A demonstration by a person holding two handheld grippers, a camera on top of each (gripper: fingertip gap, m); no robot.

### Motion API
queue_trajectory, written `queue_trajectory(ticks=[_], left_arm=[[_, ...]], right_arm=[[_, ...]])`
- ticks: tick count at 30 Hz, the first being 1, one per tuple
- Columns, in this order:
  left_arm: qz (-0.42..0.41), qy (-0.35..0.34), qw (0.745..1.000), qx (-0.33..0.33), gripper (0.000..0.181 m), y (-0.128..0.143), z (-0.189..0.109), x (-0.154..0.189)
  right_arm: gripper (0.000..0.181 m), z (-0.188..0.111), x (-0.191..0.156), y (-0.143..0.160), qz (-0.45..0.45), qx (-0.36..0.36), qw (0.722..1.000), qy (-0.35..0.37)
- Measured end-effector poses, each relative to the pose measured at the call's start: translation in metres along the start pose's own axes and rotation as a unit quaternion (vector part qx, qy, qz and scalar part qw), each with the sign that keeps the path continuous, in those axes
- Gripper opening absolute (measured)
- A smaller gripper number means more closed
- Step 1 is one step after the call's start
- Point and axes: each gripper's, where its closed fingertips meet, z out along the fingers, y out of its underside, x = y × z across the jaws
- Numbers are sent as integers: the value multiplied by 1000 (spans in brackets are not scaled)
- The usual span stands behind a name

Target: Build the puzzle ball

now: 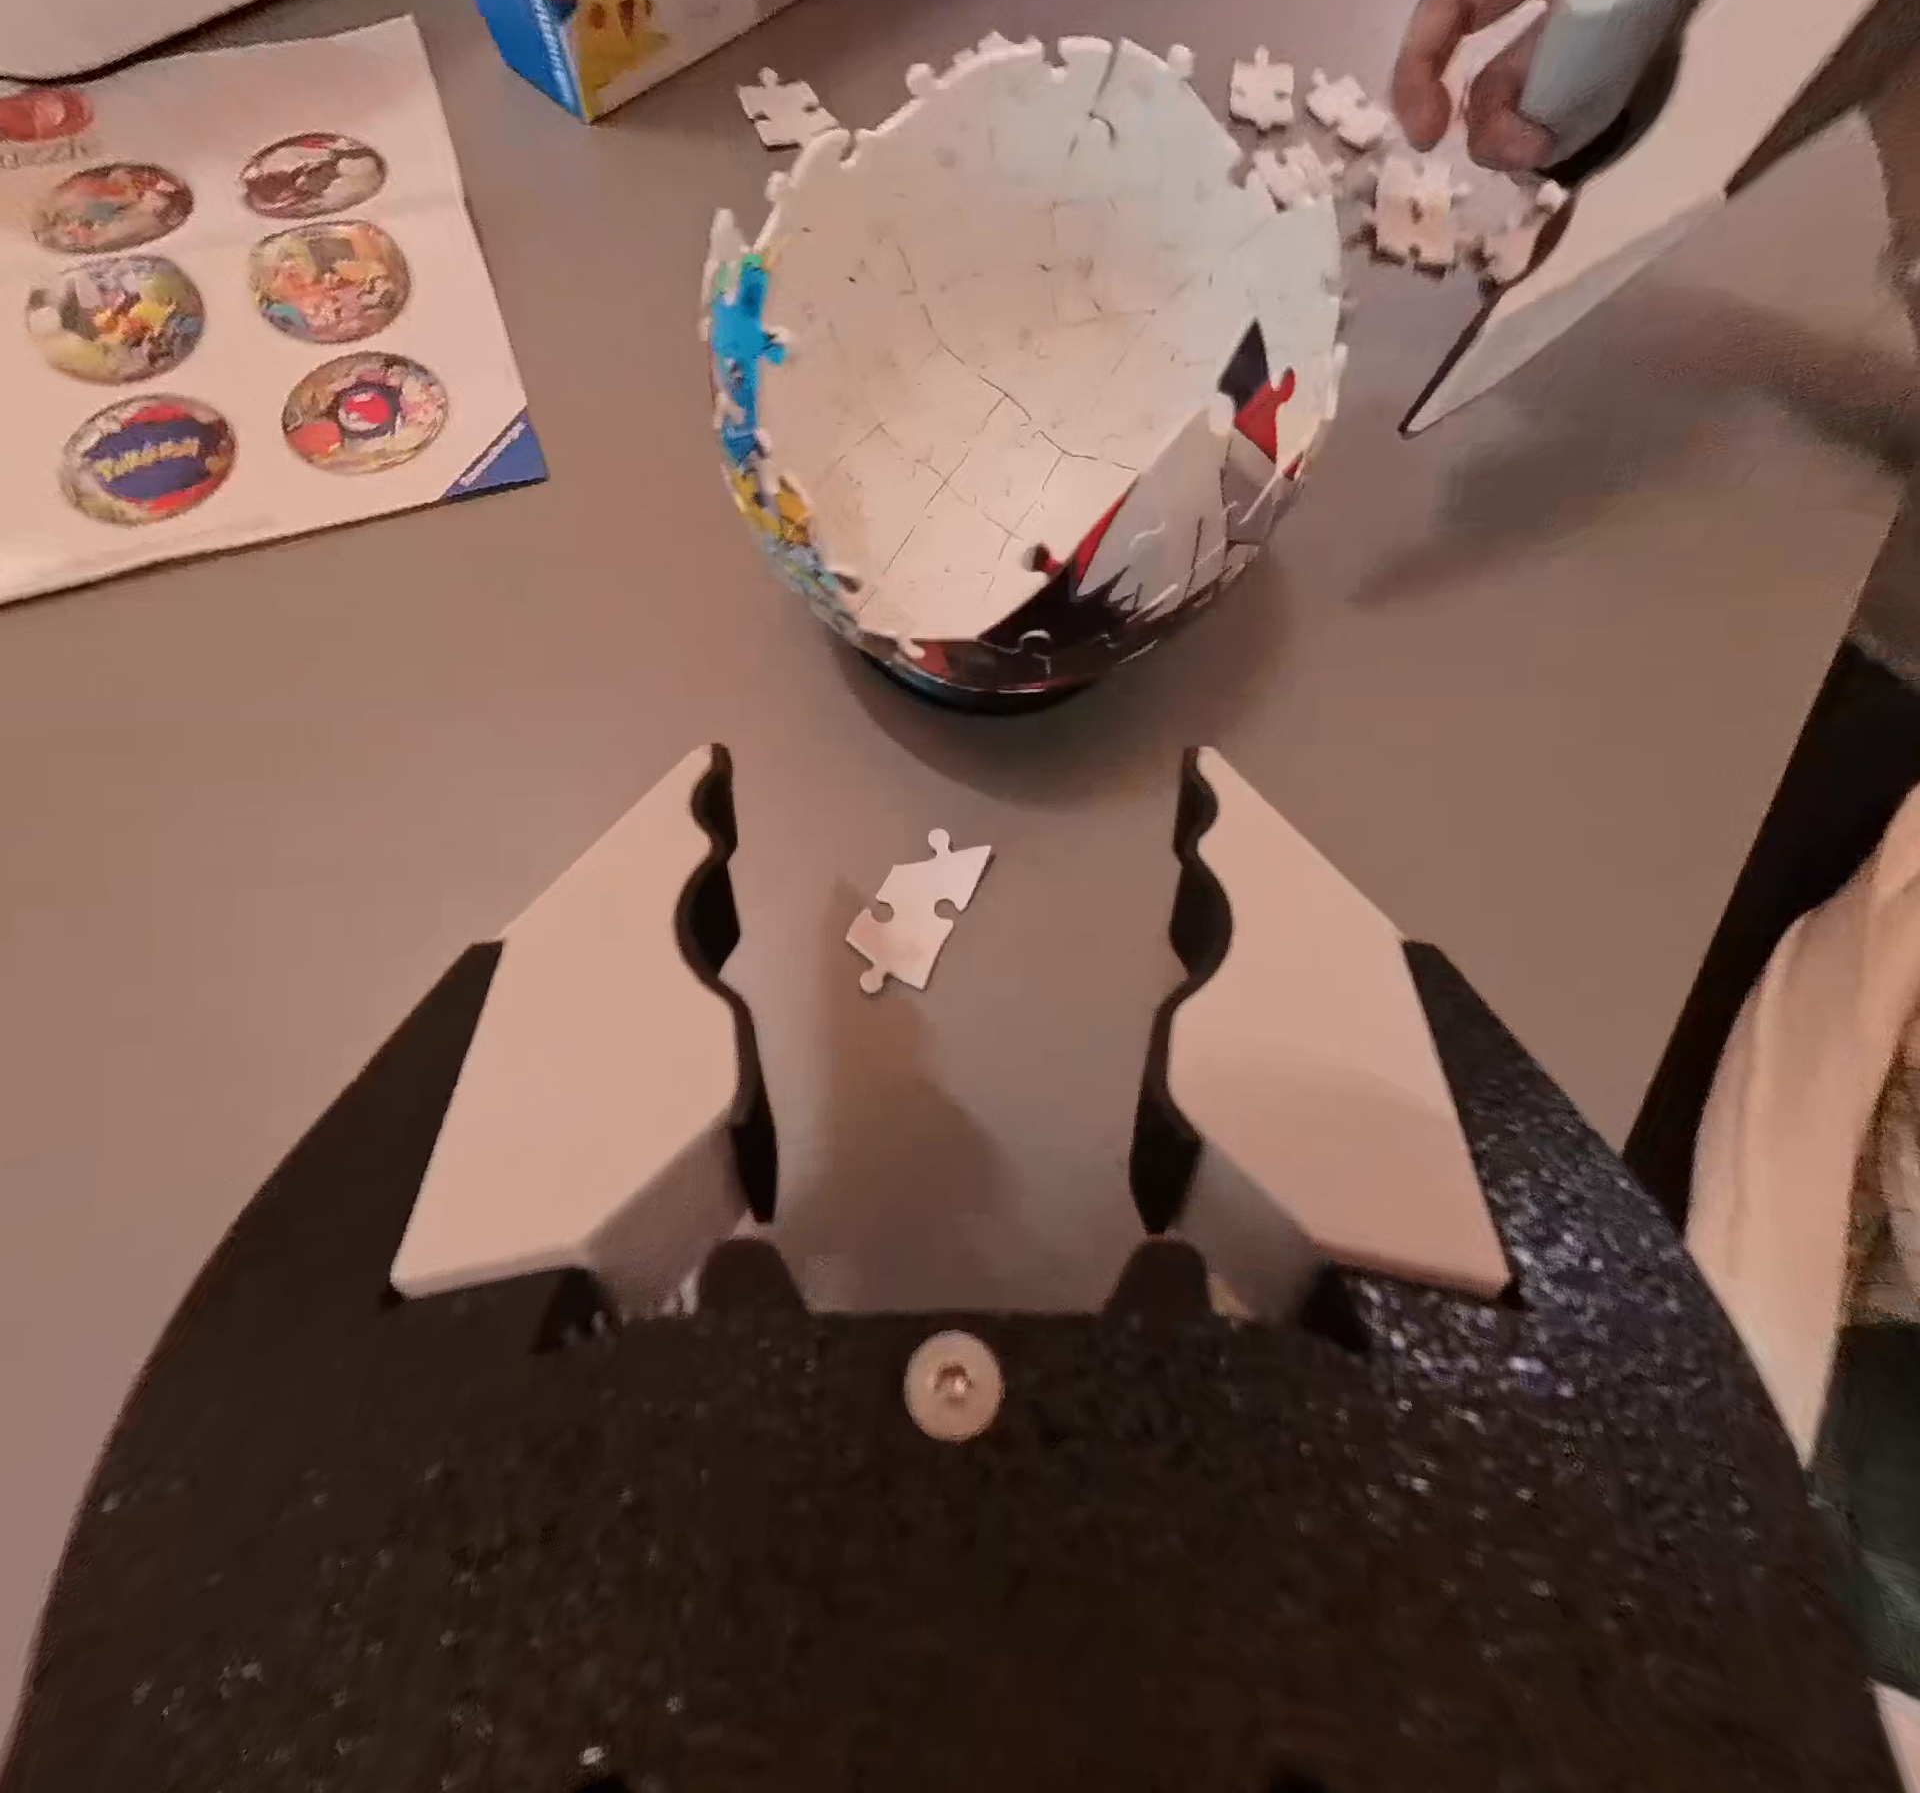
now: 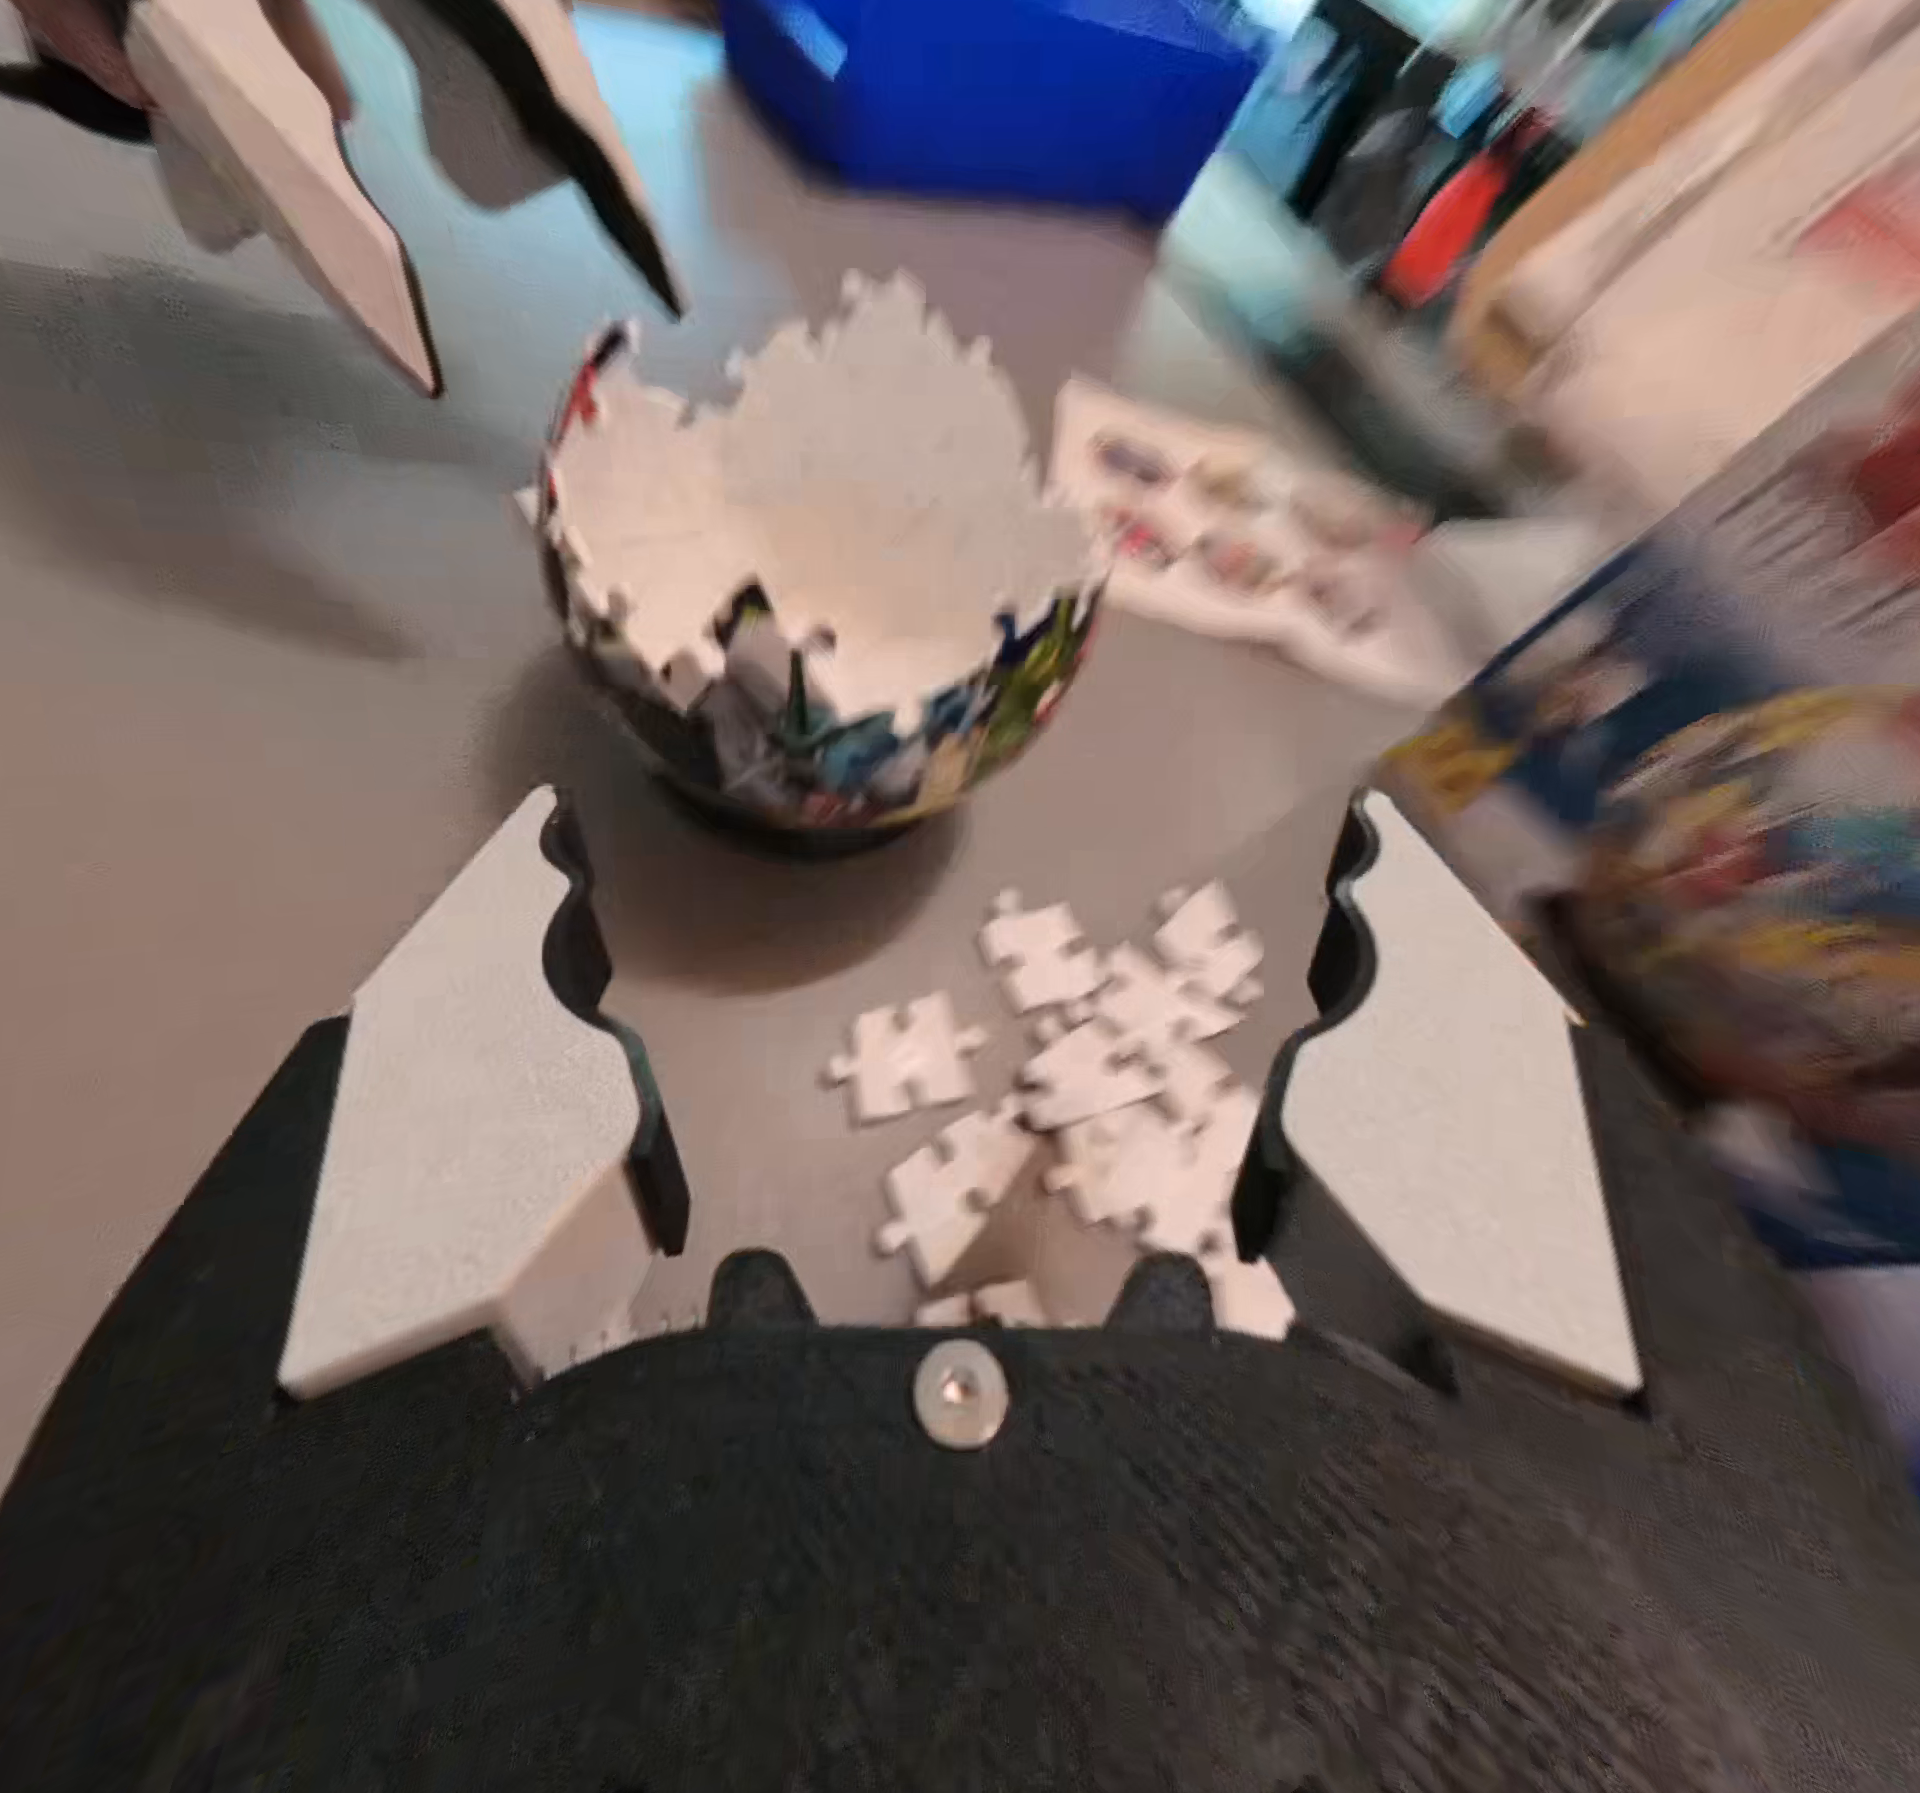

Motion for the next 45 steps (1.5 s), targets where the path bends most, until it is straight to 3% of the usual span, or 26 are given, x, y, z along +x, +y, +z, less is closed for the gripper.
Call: queue_trajectory(ticks=[5,7,10,15,20,27,32,36,41,45], left_arm=[[21,29,999,-30,86,-7,29,9],[11,38,998,-45,85,-6,38,8],[10,46,997,-57,84,-7,44,8],[59,14,996,-71,79,-6,46,3],[100,-7,993,-62,79,-16,62,-8],[112,15,989,-101,83,-7,91,-9],[125,-5,988,-91,88,-13,97,-5],[132,-22,987,-90,105,-12,103,-5],[137,-33,988,-67,105,-14,102,-4],[145,-46,986,-60,108,-16,104,-6]], right_arm=[[127,32,-43,31,104,-71,976,-175],[124,45,-49,39,99,-104,972,-187],[122,59,-55,35,94,-98,969,-208],[125,69,-36,17,73,-48,985,-149],[126,61,-5,-10,-97,-1,994,-49],[132,64,5,-5,-265,-24,964,15],[136,61,4,-13,-380,-39,921,73],[136,63,-2,-17,-401,-11,910,105],[136,62,-1,-17,-385,8,916,115],[136,61,-9,-23,-427,25,895,128]])
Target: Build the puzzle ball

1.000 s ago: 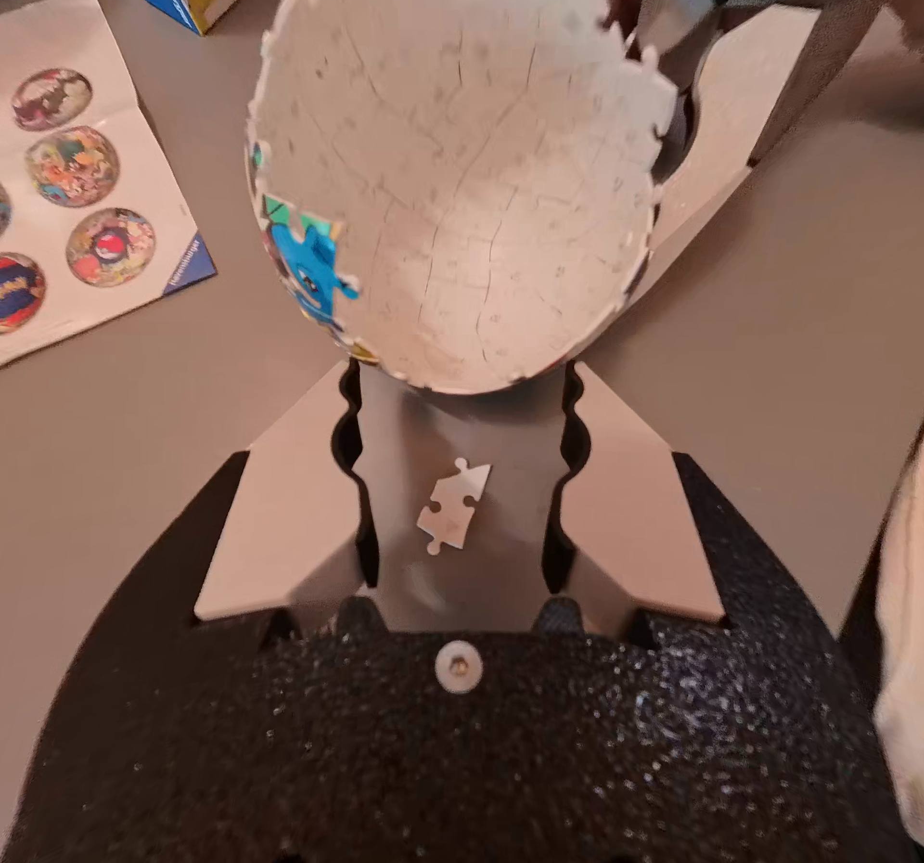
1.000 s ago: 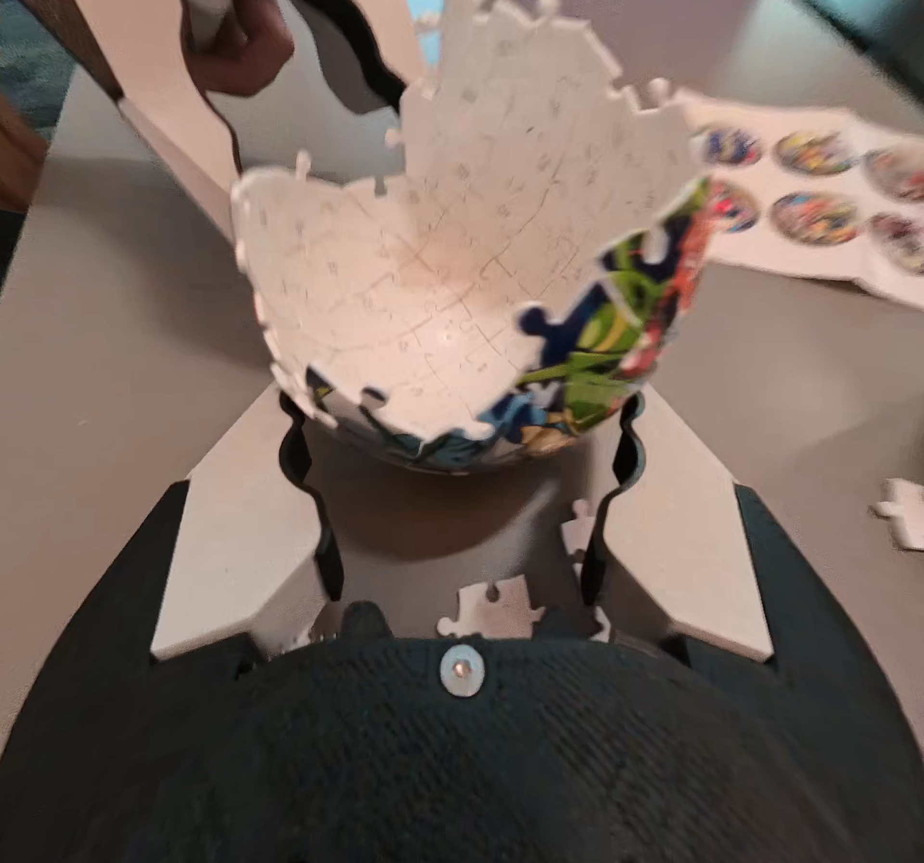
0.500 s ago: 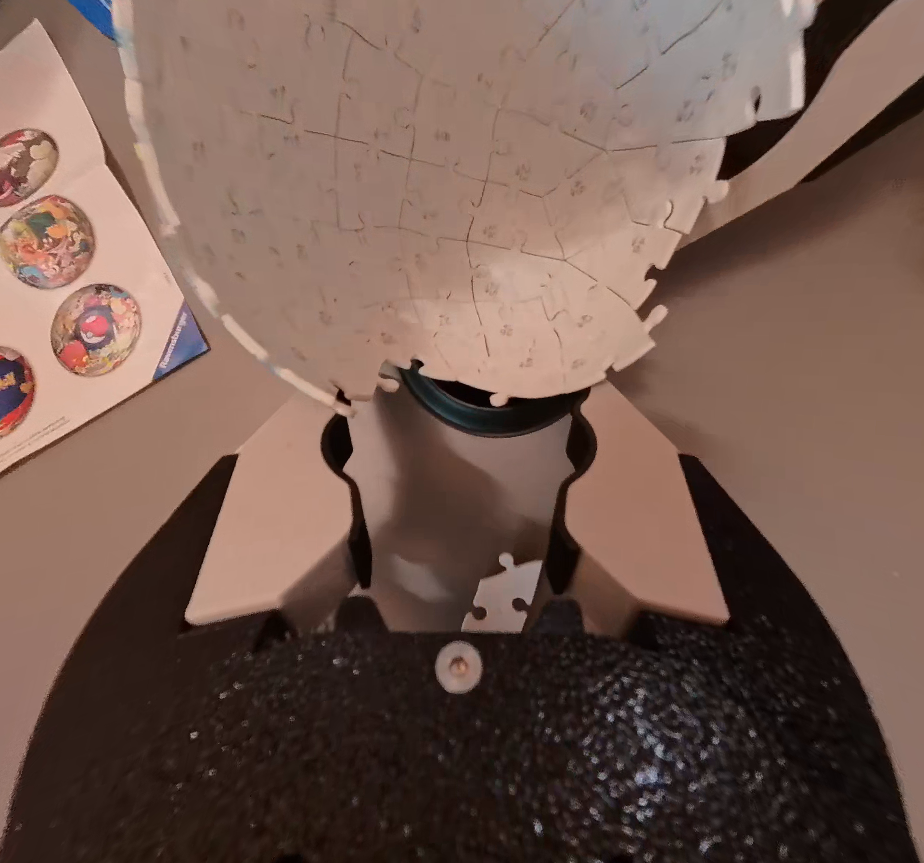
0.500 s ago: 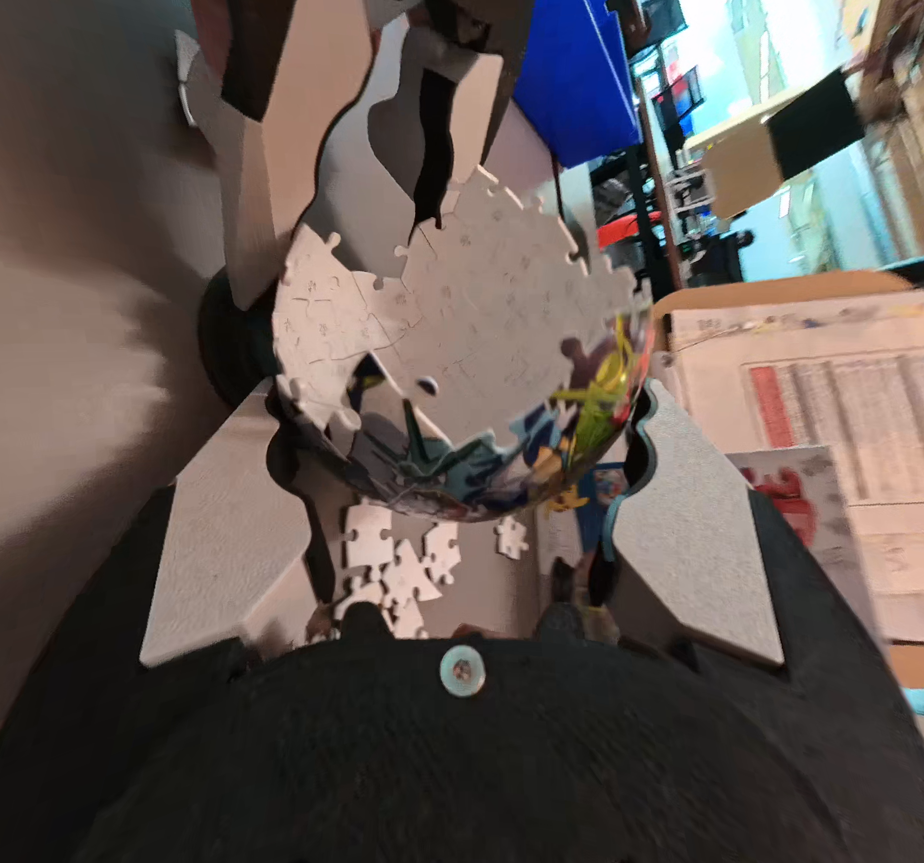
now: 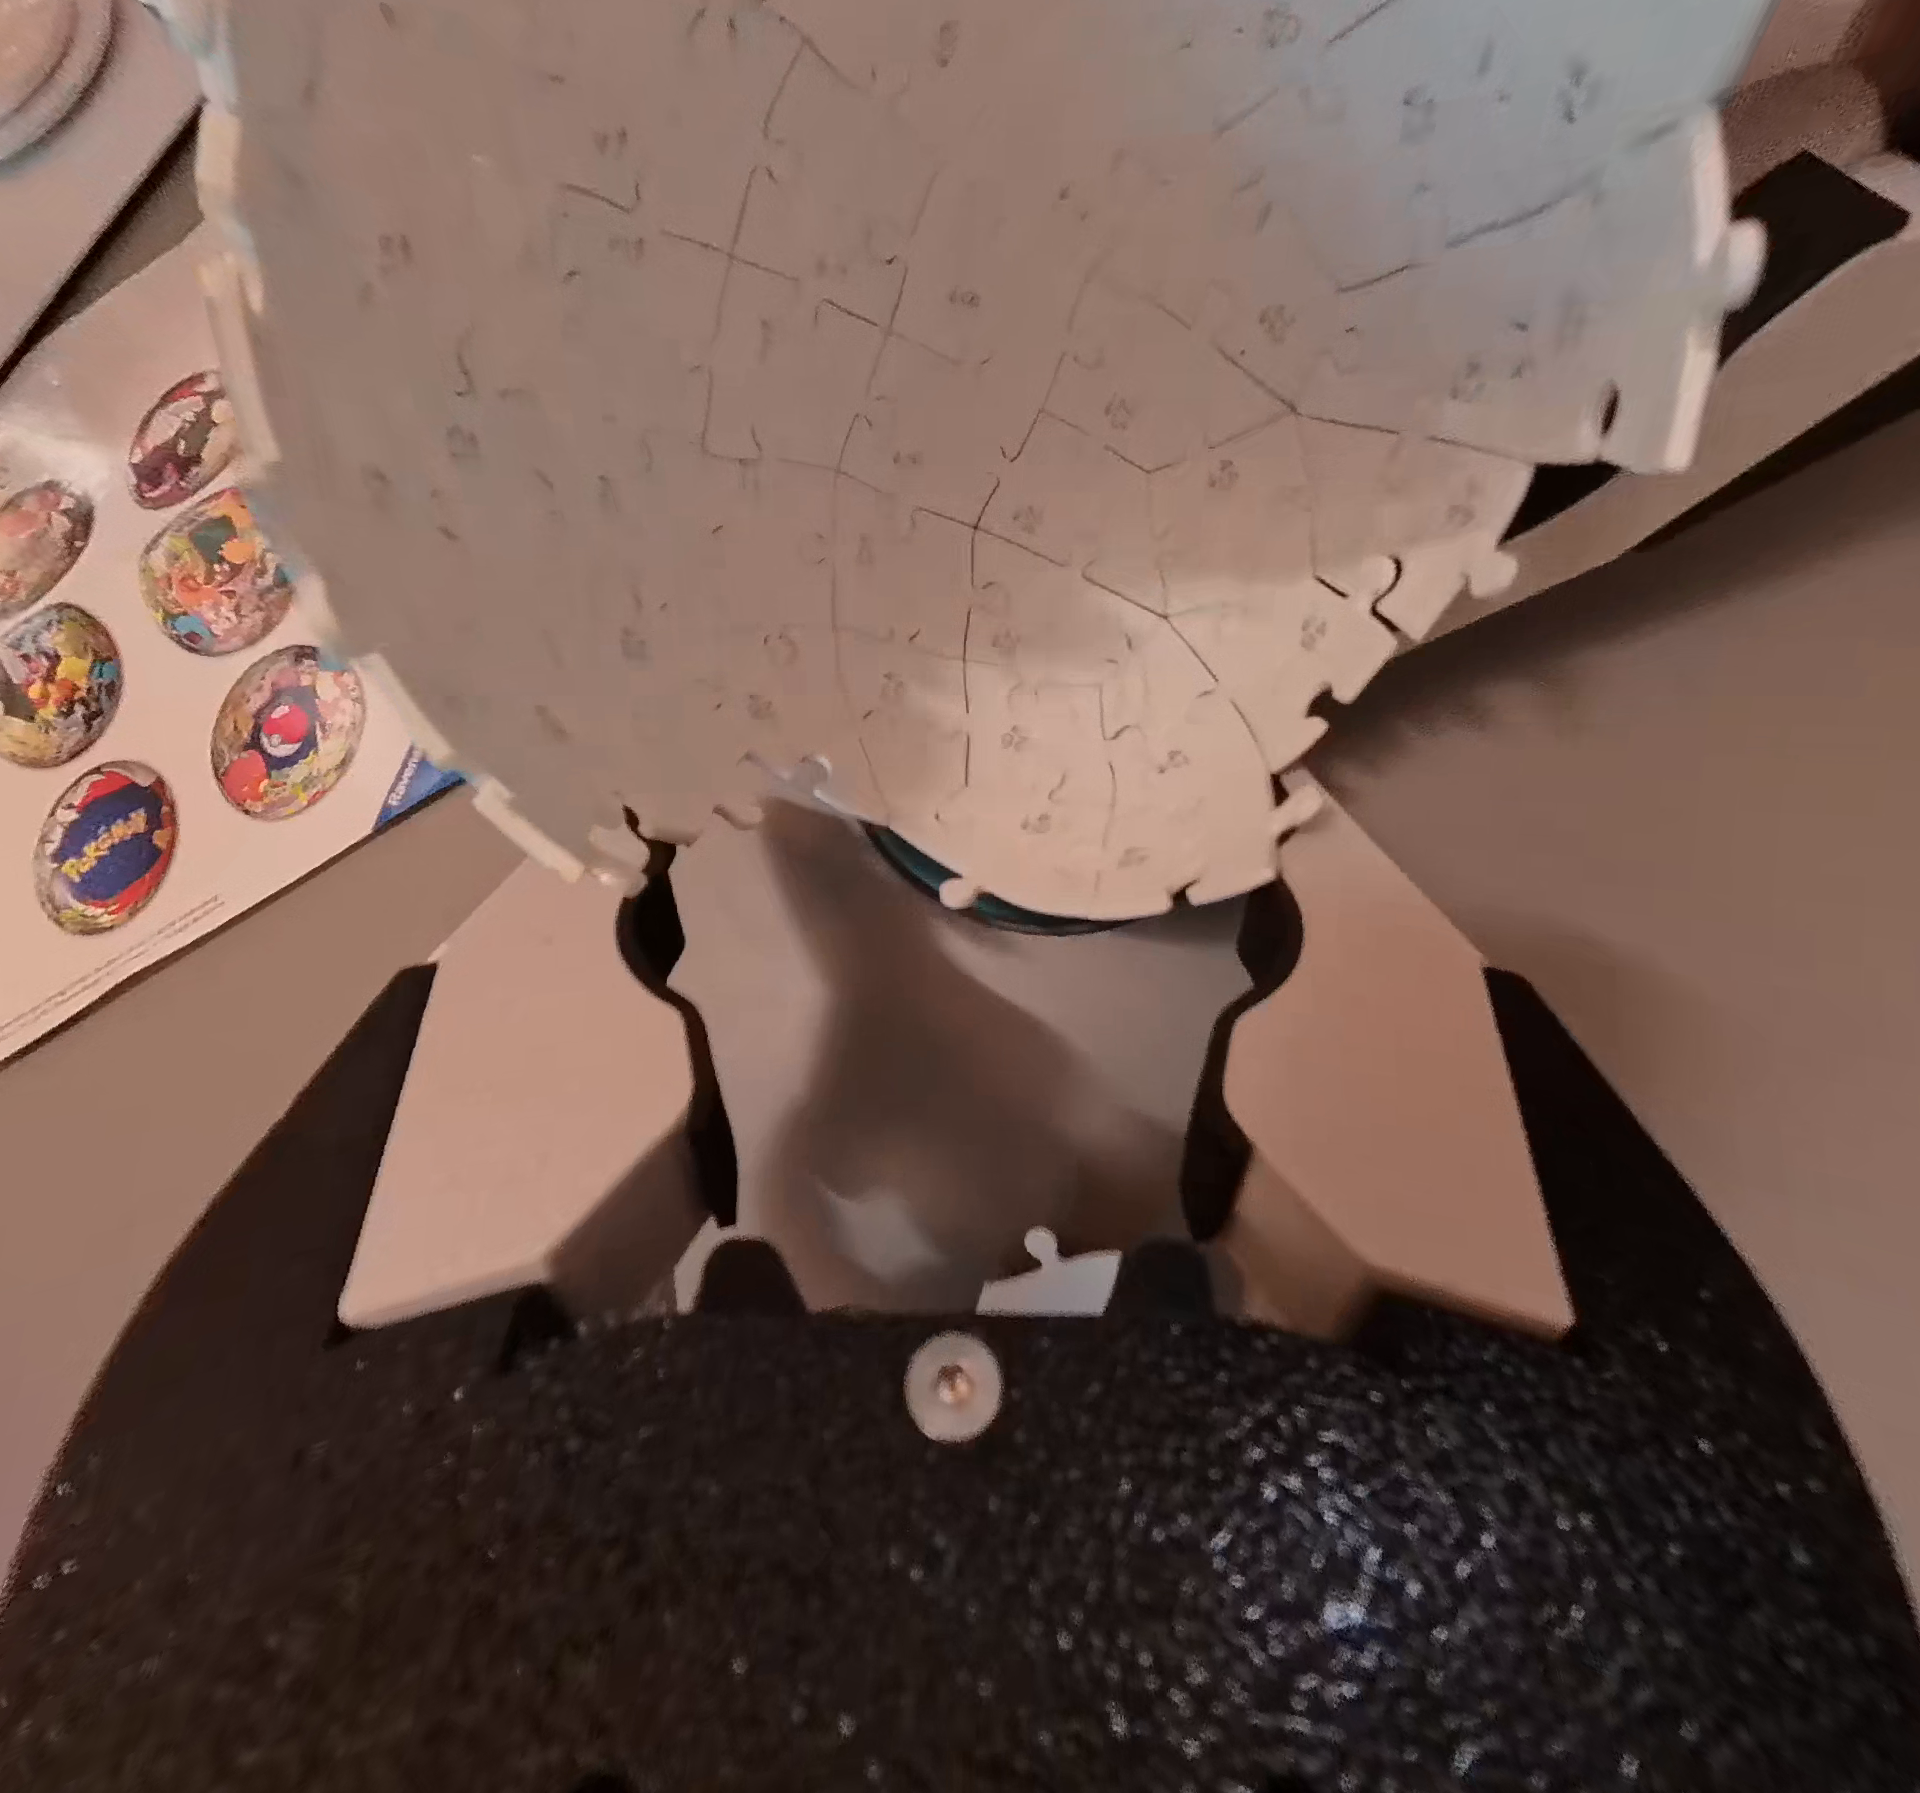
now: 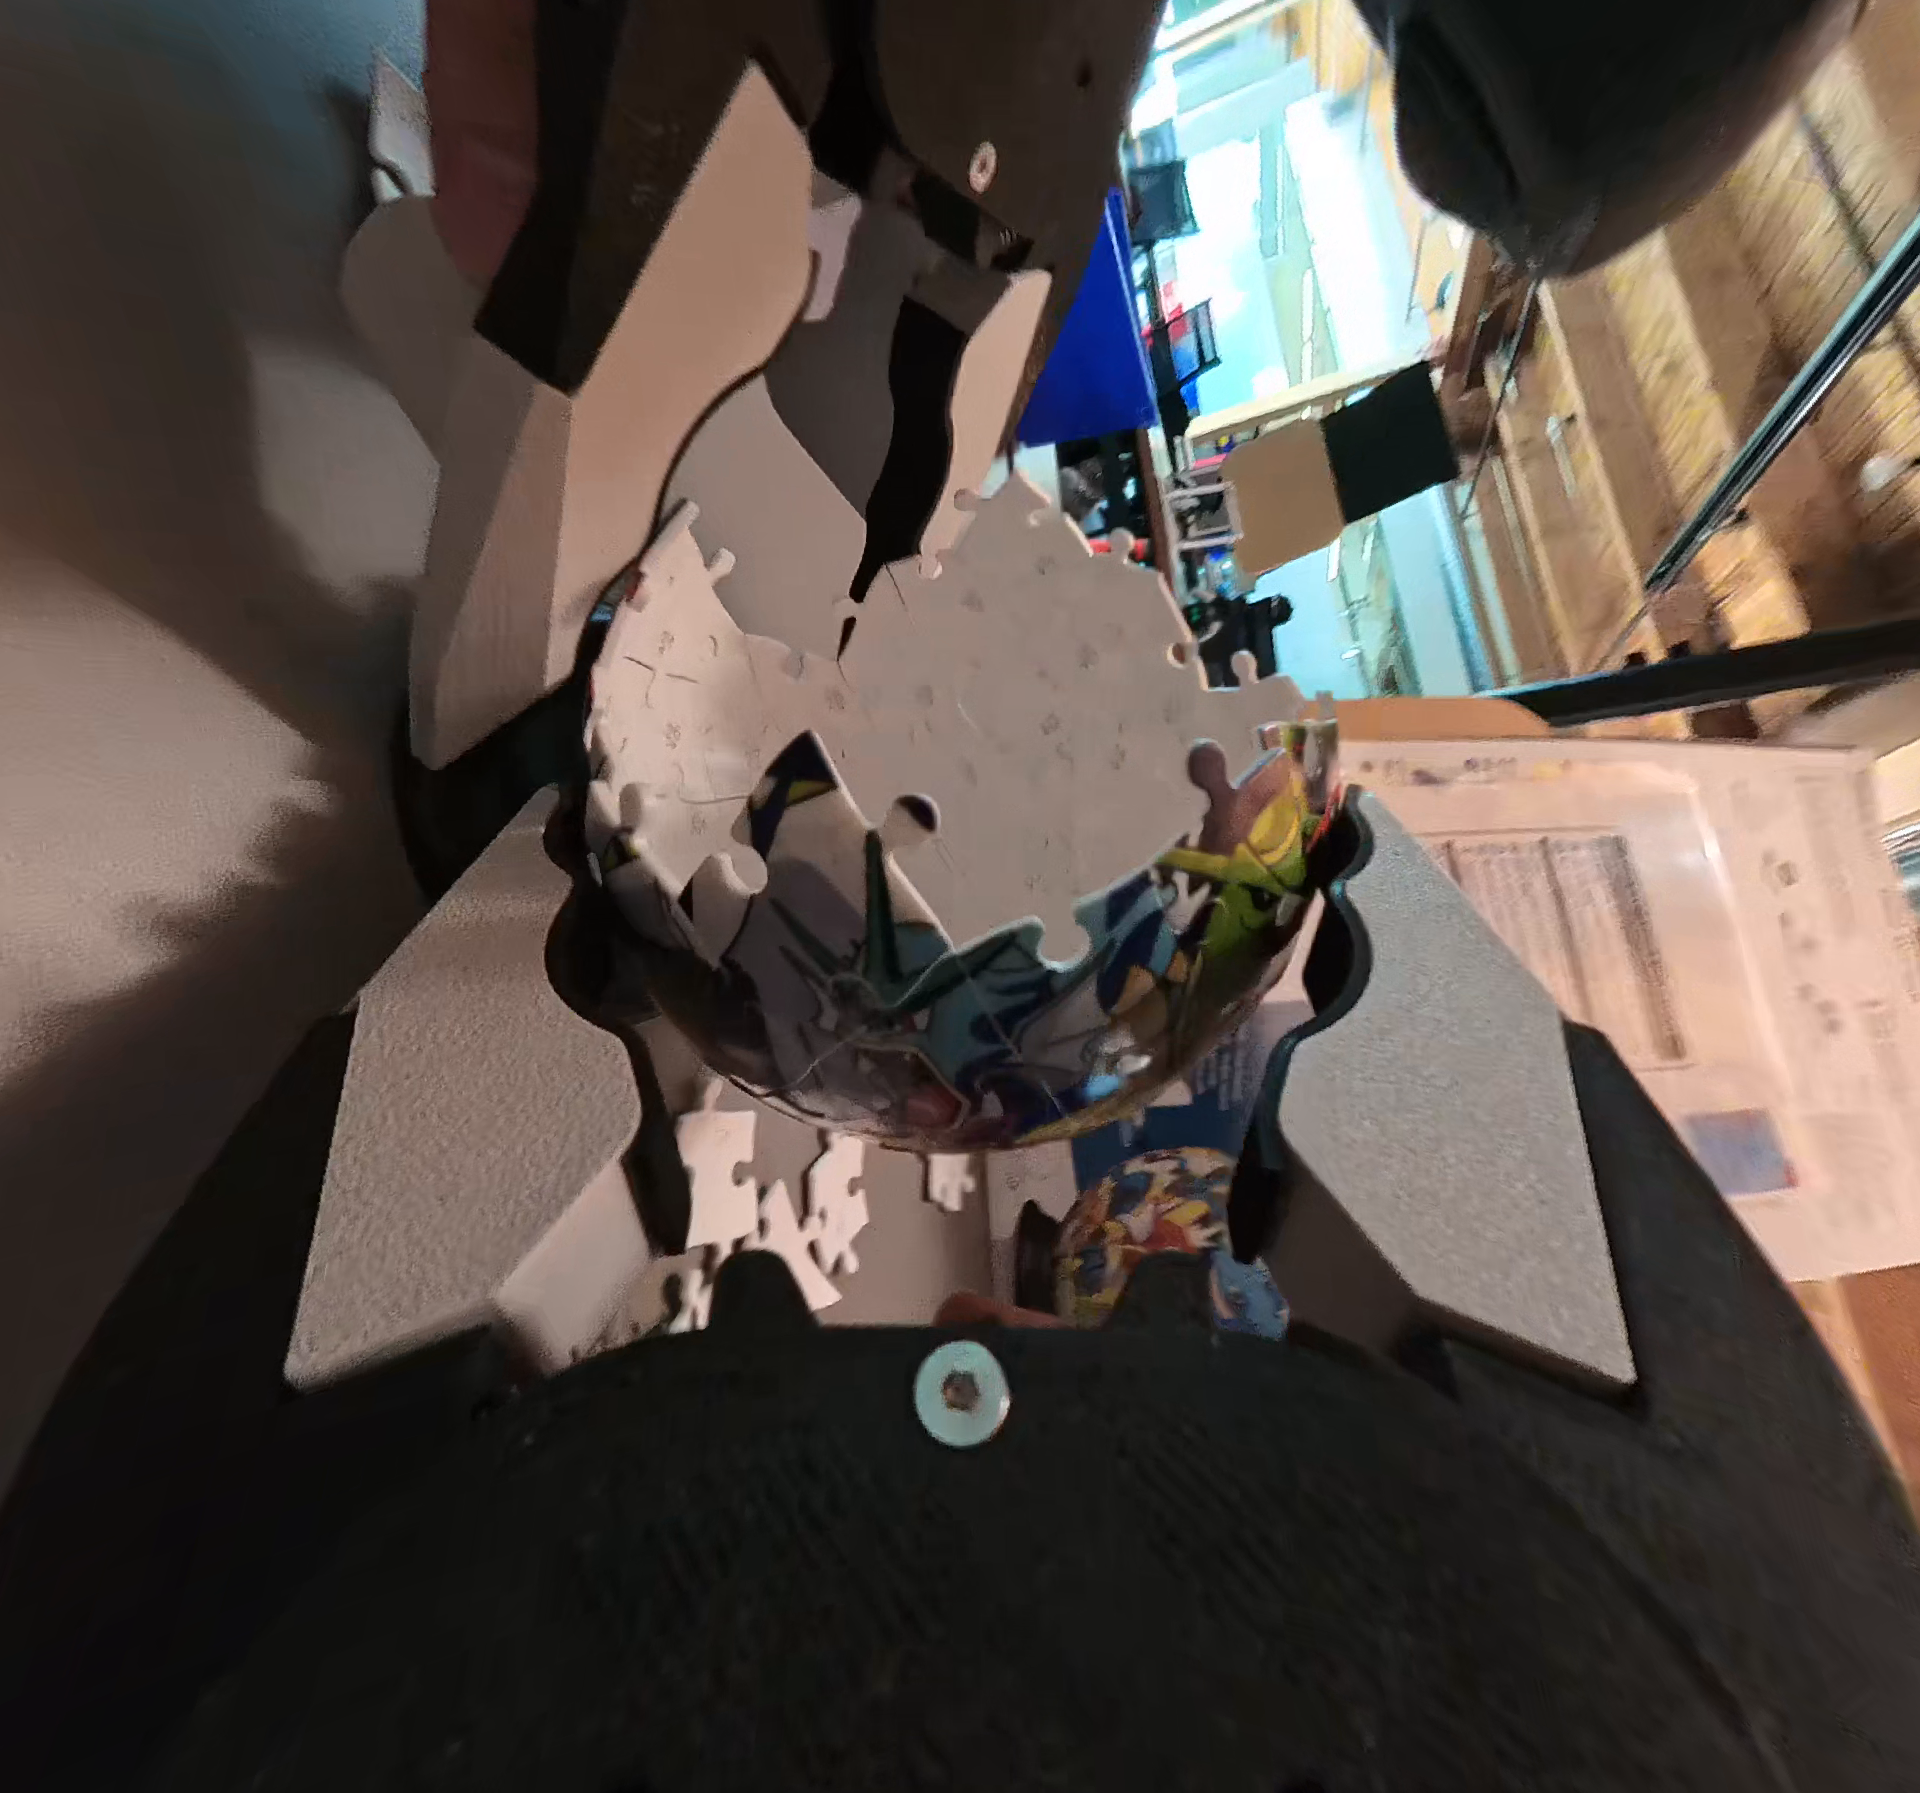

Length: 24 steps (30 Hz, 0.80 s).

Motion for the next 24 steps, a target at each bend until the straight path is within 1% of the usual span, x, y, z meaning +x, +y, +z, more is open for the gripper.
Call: queue_trajectory(ticks=[4,9,11,13,14,16,19,21,22,24], left_arm=[[10,-13,1000,24,107,-8,2,-3],[29,-26,998,54,107,-25,6,-1],[54,-36,996,68,105,-34,7,-1],[76,-49,993,81,98,-42,7,0],[86,-43,992,83,91,-42,9,4],[90,-44,992,75,87,-40,12,7],[64,-47,995,64,85,-37,12,5],[56,-52,995,64,84,-36,9,2],[53,-55,995,67,84,-38,6,1],[43,-53,994,84,83,-46,-2,0]], right_arm=[[137,-2,3,-1,-41,-4,999,17],[140,-6,6,5,-70,-13,997,13],[135,-7,5,6,-91,-15,996,8],[128,-10,13,7,-98,-19,995,26],[126,-11,15,9,-88,-18,996,27],[120,-14,16,11,-46,-5,999,23],[118,-19,16,14,-19,10,1000,16],[119,-21,16,21,-10,4,1000,9],[119,-23,17,25,-1,3,1000,8],[120,-28,20,29,45,16,999,-2]])
